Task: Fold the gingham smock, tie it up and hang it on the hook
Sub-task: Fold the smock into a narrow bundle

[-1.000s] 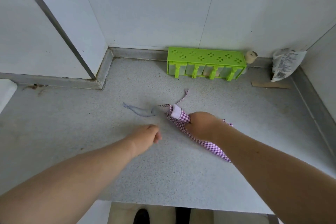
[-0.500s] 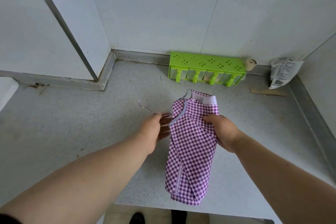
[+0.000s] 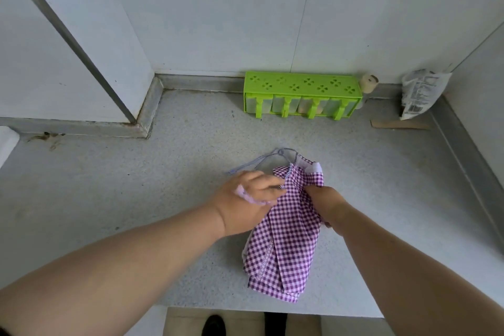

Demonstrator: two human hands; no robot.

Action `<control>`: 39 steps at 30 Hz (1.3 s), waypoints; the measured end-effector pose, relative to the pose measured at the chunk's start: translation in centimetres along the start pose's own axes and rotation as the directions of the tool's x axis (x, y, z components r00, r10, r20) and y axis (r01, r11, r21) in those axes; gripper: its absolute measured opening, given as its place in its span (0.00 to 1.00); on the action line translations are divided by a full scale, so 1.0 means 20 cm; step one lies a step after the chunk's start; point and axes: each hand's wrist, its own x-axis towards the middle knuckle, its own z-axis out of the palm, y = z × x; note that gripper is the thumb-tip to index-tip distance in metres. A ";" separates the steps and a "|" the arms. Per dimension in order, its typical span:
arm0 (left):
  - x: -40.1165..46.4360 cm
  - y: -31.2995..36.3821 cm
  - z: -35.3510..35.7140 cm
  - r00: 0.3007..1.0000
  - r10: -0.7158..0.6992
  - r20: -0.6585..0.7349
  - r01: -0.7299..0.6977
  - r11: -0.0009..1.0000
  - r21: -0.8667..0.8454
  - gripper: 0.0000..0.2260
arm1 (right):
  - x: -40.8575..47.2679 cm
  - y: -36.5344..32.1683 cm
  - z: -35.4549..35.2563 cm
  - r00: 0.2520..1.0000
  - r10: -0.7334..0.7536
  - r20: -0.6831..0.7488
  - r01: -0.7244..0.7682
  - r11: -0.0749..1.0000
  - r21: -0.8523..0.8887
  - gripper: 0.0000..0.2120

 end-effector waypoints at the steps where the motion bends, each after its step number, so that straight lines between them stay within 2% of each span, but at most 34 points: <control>1: 0.04 0.01 0.00 0.988 0.111 0.108 -0.122 0.987 0.108 0.19 | 0.01 0.00 0.00 1.000 -0.008 0.001 0.008 1.000 -0.015 0.26; 3: 0.10 0.05 0.00 0.934 0.236 0.270 -0.323 0.879 0.350 0.16 | 0.02 -0.02 0.00 1.000 -0.016 -0.007 0.016 0.999 -0.052 0.26; 4: 0.14 0.08 0.00 0.915 0.254 0.314 -0.375 0.825 0.424 0.15 | 0.03 -0.03 0.00 1.000 -0.017 -0.006 0.016 0.997 -0.070 0.26; 7: 0.24 0.19 -0.04 0.879 0.194 0.436 -0.412 0.770 0.488 0.18 | 0.06 -0.04 0.01 0.999 -0.051 0.003 0.050 0.964 -0.259 0.25; 9: 0.30 0.26 -0.06 0.833 0.065 0.549 -0.361 0.817 0.451 0.18 | 0.07 -0.04 0.00 0.998 -0.068 -0.012 0.060 0.930 -0.363 0.25; 11: 0.35 0.30 -0.07 0.785 -0.112 0.609 -0.163 0.911 0.378 0.17 | 0.06 -0.03 0.00 0.997 -0.073 -0.014 0.062 0.916 -0.397 0.26; 14: 0.40 0.31 -0.05 0.753 -0.283 0.594 0.176 0.956 0.233 0.15 | 0.02 -0.02 -0.04 0.996 -0.083 0.037 0.091 0.917 -0.387 0.33; 16: 0.43 0.31 -0.03 0.732 -0.356 0.580 0.289 0.934 0.209 0.17 | 0.01 0.00 -0.07 0.994 -0.033 0.103 0.067 0.936 -0.346 0.34; 18: 0.44 0.31 -0.01 0.707 -0.402 0.582 0.328 0.915 0.234 0.19 | -0.01 0.03 -0.12 0.986 0.013 0.164 0.046 0.935 -0.350 0.31; 20: 0.46 0.32 0.03 0.690 -0.425 0.586 0.331 0.905 0.267 0.23 | -0.02 0.09 -0.17 0.976 -0.109 0.191 0.179 0.896 -0.405 0.26; 22: 0.47 0.33 0.06 0.679 -0.436 0.591 0.307 0.899 0.311 0.26 | -0.05 0.14 -0.20 0.942 -0.257 0.216 0.333 0.788 -0.518 0.21; 24: 0.49 0.35 0.09 0.675 -0.446 0.587 0.286 0.892 0.349 0.31 | -0.04 0.16 -0.22 0.928 -0.307 0.210 0.370 0.708 -0.601 0.20; 27: 0.50 0.36 0.13 0.682 -0.472 0.558 0.265 0.871 0.414 0.36 | 0.00 0.18 -0.20 0.932 -0.330 0.149 0.338 0.648 -0.683 0.18; 32: 0.53 0.35 0.20 0.686 -0.490 0.538 0.250 0.853 0.459 0.35 | -0.01 0.24 -0.23 0.921 -0.366 0.135 0.363 0.677 -0.640 0.15; 36: 0.56 0.35 0.23 0.678 -0.513 0.526 0.238 0.831 0.503 0.35 | -0.05 0.32 -0.23 0.883 -0.459 0.101 0.425 0.689 -0.587 0.12; 39: 0.56 0.36 0.25 0.667 -0.531 0.523 0.245 0.819 0.518 0.34 | -0.07 0.38 -0.19 0.878 -0.475 0.065 0.427 0.712 -0.558 0.15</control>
